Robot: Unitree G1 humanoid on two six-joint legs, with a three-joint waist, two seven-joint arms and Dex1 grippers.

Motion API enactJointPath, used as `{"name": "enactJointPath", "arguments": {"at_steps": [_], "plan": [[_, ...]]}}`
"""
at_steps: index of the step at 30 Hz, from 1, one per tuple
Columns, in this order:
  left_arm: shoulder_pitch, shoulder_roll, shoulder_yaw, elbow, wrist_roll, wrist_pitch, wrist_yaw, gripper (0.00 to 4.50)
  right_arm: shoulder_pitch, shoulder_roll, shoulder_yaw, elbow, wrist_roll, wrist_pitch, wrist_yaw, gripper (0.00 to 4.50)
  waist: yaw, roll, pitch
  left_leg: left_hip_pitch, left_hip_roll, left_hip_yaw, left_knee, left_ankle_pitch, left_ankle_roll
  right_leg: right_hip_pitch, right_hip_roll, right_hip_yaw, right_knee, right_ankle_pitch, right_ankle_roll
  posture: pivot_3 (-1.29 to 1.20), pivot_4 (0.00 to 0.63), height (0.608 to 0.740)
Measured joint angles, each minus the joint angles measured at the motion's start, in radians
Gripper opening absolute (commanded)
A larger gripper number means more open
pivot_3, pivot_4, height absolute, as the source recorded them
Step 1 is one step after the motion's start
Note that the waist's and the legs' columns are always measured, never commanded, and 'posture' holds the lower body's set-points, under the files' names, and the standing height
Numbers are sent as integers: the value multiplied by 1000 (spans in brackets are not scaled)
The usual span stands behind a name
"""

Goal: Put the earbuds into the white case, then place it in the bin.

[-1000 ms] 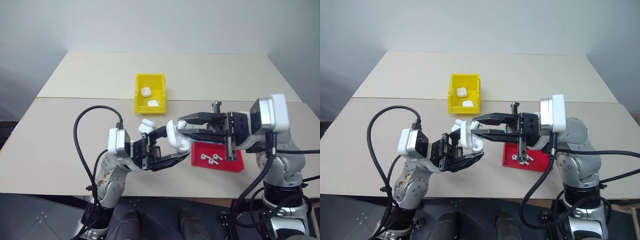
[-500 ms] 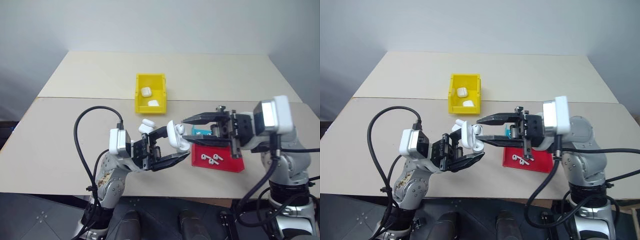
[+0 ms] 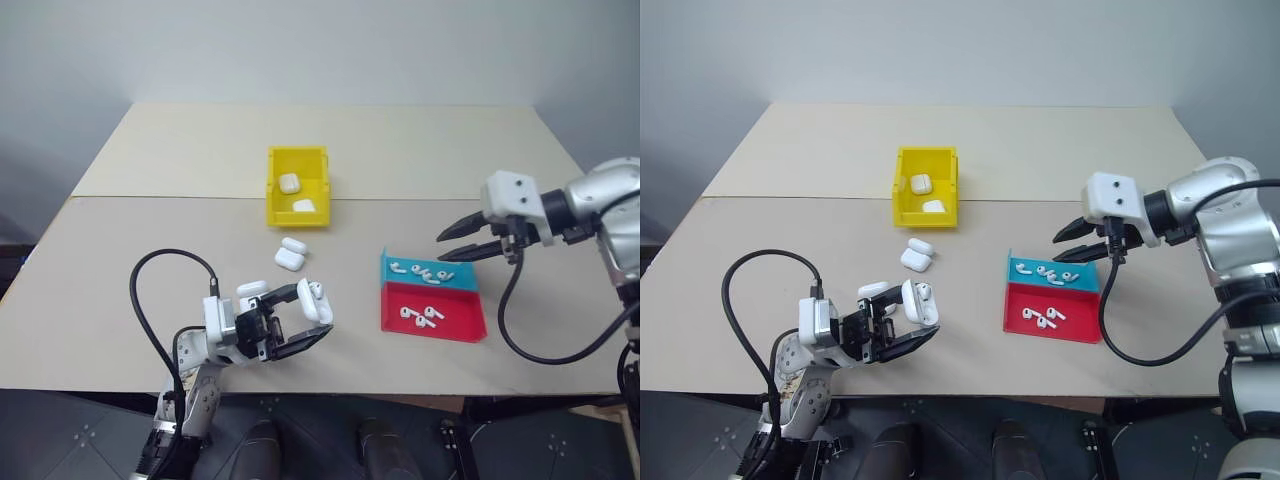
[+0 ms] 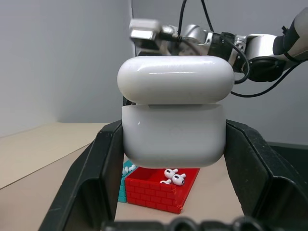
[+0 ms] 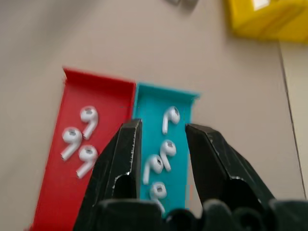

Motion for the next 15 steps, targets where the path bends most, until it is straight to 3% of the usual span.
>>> {"name": "enactJointPath", "arguments": {"at_steps": [7, 15], "plan": [[16, -40, -29, -70, 31, -11, 87, 2782, -110, 76, 163, 248, -258, -318, 1, 1816, 1, 1, 1, 0, 0, 0, 0, 0, 0, 0, 0, 0, 0, 0, -1, 0, 150, 740], [36, -39, -43, -82, 41, -14, 115, 2782, -174, 151, 237, 430, -407, -468, -16, 1816, 0, 1, 1, 1, 0, 0, 0, 0, 0, 1, 0, 0, 0, 1, -1, 0, 150, 740]]}}
